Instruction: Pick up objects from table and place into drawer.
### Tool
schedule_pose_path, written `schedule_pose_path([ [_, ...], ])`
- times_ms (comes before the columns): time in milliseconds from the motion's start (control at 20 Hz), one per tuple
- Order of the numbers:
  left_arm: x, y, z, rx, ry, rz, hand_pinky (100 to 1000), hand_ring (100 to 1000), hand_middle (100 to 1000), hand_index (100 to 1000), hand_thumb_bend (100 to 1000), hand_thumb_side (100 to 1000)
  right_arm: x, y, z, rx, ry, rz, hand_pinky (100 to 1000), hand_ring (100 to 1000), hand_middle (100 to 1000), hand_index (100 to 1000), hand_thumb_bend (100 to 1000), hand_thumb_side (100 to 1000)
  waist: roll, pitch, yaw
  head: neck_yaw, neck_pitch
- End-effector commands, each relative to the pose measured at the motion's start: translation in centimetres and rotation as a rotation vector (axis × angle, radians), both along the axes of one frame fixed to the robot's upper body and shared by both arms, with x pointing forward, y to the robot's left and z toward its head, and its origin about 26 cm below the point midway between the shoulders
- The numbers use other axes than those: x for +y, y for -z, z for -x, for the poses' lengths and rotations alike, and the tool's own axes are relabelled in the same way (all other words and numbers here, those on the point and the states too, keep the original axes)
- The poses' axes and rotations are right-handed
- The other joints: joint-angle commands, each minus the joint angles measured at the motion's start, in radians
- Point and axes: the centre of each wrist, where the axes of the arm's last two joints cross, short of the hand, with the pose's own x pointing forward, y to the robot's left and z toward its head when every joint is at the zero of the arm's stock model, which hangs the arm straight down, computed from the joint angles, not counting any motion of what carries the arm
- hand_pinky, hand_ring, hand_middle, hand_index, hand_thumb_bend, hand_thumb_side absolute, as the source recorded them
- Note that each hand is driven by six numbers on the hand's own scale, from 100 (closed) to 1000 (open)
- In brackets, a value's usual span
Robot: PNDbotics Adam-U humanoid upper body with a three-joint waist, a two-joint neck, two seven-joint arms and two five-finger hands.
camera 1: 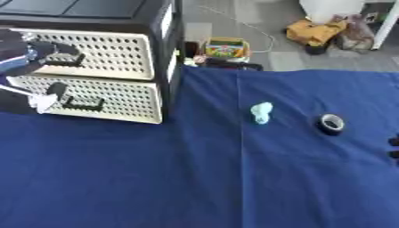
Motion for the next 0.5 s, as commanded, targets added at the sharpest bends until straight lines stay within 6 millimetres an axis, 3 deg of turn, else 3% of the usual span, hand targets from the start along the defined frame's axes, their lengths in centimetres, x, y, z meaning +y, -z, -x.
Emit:
schedule_pose_path([
  [50,0.52,-1.57,0.88,-0.046,-0.012,0.007,228,100,100,942,100,283,0.04,-0.63,0.17,-0.022,-0.003,0.015,630,711,383,710,185,871,0.001,-0.021,0.001,0.004,-0.013],
  [500,1.30,-1.62,0.76,-0.079,-0.069,-0.005,250,100,100,919,100,291,0.06,-0.58,0.18,-0.021,-0.005,0.012,632,712,382,710,181,870,-0.001,-0.021,0.005,0.003,-0.013],
])
